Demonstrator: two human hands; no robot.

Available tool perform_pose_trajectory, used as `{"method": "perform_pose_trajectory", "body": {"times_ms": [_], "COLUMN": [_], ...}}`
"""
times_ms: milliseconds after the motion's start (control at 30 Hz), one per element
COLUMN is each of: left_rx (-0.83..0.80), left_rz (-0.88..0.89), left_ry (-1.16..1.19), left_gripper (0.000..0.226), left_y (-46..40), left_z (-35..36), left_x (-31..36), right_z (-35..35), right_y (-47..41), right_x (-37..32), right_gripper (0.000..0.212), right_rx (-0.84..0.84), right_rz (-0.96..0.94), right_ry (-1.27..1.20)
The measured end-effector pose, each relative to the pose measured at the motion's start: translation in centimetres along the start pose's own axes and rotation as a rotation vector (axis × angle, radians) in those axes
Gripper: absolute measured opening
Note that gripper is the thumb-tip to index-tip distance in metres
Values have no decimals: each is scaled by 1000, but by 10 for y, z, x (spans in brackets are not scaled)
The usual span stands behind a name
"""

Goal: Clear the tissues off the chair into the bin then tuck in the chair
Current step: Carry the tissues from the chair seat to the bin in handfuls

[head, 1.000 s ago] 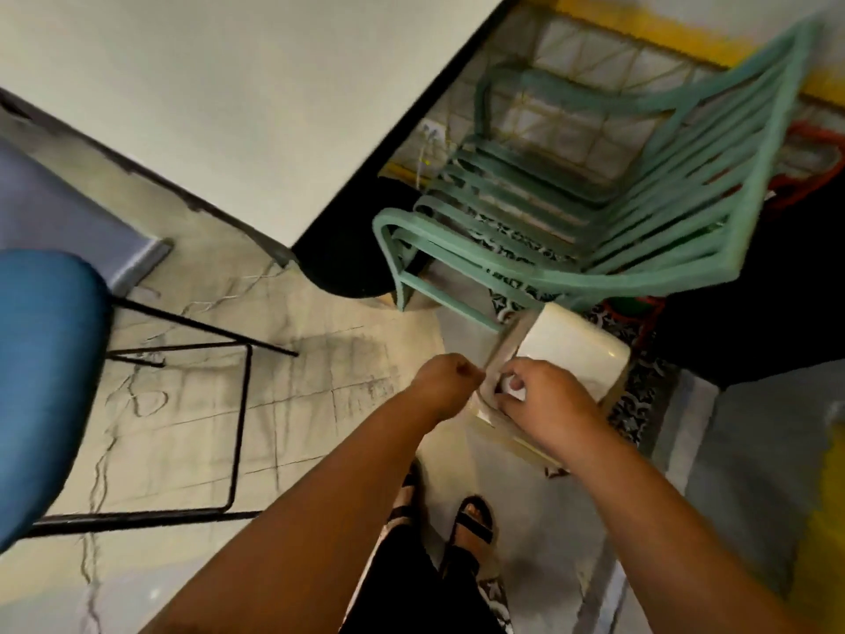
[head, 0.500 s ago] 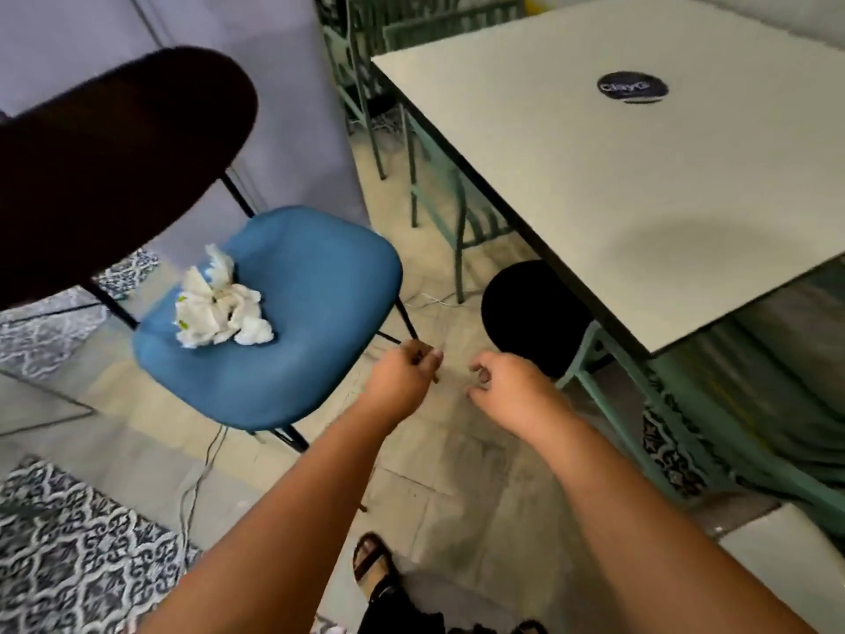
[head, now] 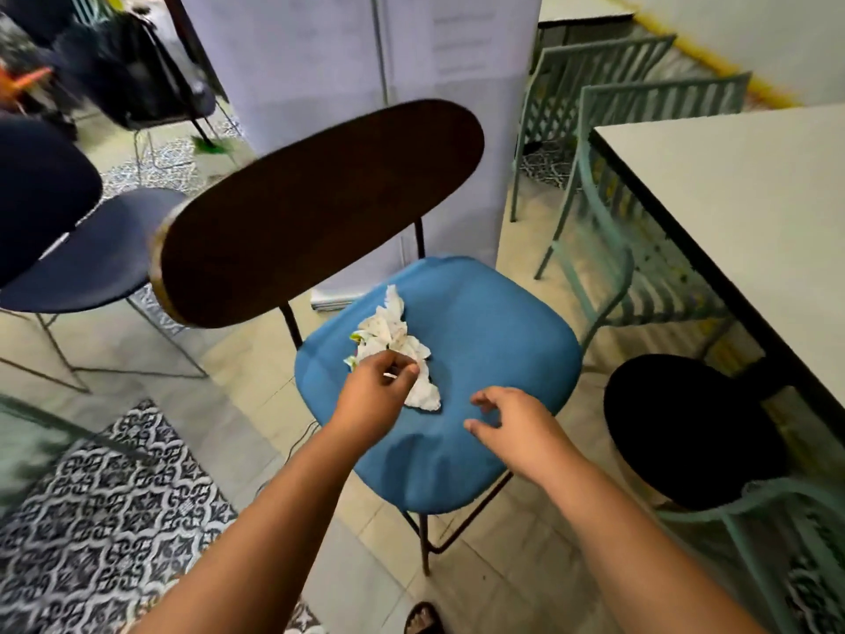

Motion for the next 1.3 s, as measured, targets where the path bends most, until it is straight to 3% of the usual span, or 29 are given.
{"method": "perform_pose_trajectory", "body": {"times_ms": [433,533,700,800,967,1300], "left_rx": [182,179,62,-49,-167,-286], "left_rz": [-145,-170,-140,-110,-157,-198], "left_ry": [21,15,-186,-353,-485,-416], "left_gripper": [15,18,31,39,44,11], "left_y": [-78,-99,-126,-135,-152,-172], "left_z": [-49,-51,-49,-40,-31,-25], "left_x": [-31,-28,-26,-31,-47,-50], "right_z": [8,6,35,51,55,26], "right_y": [-170,-217,-270,-282,-295,-310], "right_x": [-63,-78,-100,-102,-98,-68], "right_gripper": [25,37,73,61,31,26], "right_rx": [-89,-102,-307,-400,-421,-476], "right_rz": [-176,-243,-485,-583,-625,-574], "right_ry": [-62,18,373,547,487,533]}}
Point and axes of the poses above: each hand's wrist, its own y-axis away from the middle knuckle, its own z-axis out of the palm, x = y × z, the point moved 6 cm from there along -y, towards the middle knuckle, and after that the axes turned 4 degrees about y, right-handed, at the moved point
